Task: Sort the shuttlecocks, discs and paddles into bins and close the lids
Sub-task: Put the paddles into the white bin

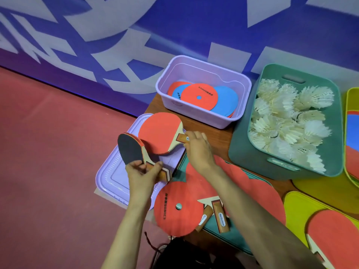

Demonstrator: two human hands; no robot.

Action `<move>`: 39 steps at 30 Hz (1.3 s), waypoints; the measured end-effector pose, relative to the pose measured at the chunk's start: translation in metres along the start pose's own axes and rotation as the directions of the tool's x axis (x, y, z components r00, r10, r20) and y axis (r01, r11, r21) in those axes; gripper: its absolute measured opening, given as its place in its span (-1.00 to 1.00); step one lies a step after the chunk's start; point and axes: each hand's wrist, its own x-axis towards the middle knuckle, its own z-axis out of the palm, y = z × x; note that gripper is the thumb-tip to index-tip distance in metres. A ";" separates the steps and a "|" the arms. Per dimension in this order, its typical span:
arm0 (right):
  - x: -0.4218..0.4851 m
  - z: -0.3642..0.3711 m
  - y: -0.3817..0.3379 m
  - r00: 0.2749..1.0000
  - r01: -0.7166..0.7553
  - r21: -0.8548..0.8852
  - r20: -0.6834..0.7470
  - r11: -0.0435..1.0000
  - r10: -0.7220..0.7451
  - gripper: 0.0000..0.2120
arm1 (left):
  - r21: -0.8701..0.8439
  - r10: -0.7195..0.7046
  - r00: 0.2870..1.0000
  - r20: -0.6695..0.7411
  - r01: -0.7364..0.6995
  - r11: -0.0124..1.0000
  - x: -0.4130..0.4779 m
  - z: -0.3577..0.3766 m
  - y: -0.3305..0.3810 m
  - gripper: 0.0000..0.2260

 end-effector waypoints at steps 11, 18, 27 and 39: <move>-0.026 -0.048 -0.006 0.922 0.114 -0.018 -0.371 0.993 -0.112 -0.61 | -0.261 0.080 0.994 0.079 -0.056 0.964 -0.043 0.013 0.041 -0.59; -0.049 -0.104 0.018 0.824 -0.034 -0.054 -0.566 0.998 -0.003 -0.65 | -0.276 0.206 0.933 0.296 -0.122 0.953 -0.067 0.047 0.062 -0.56; -0.104 -0.166 0.103 0.665 -0.197 0.137 -0.709 0.971 0.235 -0.67 | -0.371 0.290 0.803 0.521 -0.093 0.924 -0.096 0.130 0.076 -0.66; -0.224 -0.269 0.301 0.561 -0.293 0.241 -0.740 0.925 0.371 -0.70 | -0.403 0.121 0.673 0.730 0.282 0.871 -0.243 0.320 0.040 -0.63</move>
